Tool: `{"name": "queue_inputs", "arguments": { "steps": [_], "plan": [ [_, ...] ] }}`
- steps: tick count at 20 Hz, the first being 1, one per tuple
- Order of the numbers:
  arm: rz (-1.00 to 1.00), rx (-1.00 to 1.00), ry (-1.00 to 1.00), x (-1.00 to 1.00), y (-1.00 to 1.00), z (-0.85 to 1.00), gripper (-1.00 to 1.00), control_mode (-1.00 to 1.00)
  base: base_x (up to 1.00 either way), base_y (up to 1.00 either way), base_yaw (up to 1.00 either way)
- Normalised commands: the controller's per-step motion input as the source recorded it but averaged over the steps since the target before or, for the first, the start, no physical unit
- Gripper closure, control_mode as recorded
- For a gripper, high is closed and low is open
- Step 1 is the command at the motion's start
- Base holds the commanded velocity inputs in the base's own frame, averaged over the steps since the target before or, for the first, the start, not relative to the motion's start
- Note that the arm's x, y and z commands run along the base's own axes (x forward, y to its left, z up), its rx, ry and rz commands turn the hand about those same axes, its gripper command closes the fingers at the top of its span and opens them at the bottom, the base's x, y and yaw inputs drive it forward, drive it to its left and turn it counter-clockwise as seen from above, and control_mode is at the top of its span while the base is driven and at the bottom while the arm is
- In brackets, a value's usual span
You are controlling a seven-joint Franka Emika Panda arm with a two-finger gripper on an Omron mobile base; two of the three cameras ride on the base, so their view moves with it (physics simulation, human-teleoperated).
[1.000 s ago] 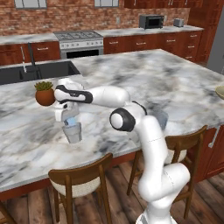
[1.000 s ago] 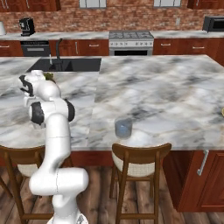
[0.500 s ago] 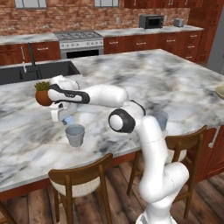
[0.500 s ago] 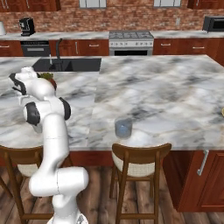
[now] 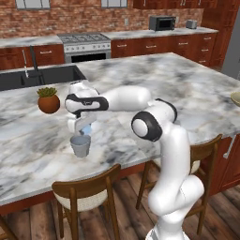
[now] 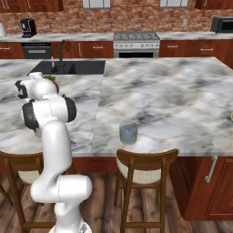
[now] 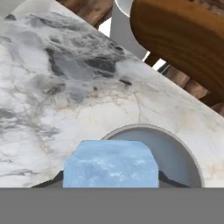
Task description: There are four ice cubes in the ice bowl. Place two ice cubes in each glass of water.
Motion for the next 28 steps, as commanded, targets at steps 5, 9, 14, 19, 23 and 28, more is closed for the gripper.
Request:
{"name": "queue_inputs", "arguments": {
  "steps": [5,9,14,19,23,28],
  "plan": [
    [-0.11,0.12,-0.17,0.0,0.05,-0.24,1.0,-1.0,0.0,0.0,0.0],
    [-0.09,0.05,-0.11,0.03,0.19,0.12,1.0,-1.0,0.0,0.0,0.0],
    [-0.04,0.0,-0.05,0.26,0.34,0.31,1.0,-1.0,0.0,0.0,0.0],
    [-0.04,0.0,-0.02,0.2,0.39,0.19,1.0,-1.0,0.0,0.0,0.0],
    [-0.09,0.0,0.02,-0.01,0.05,-0.08,1.0,-1.0,0.0,0.0,0.0],
    [-0.11,0.0,0.04,0.0,0.0,-0.24,1.0,-1.0,0.0,0.0,0.0]
  ]
}}
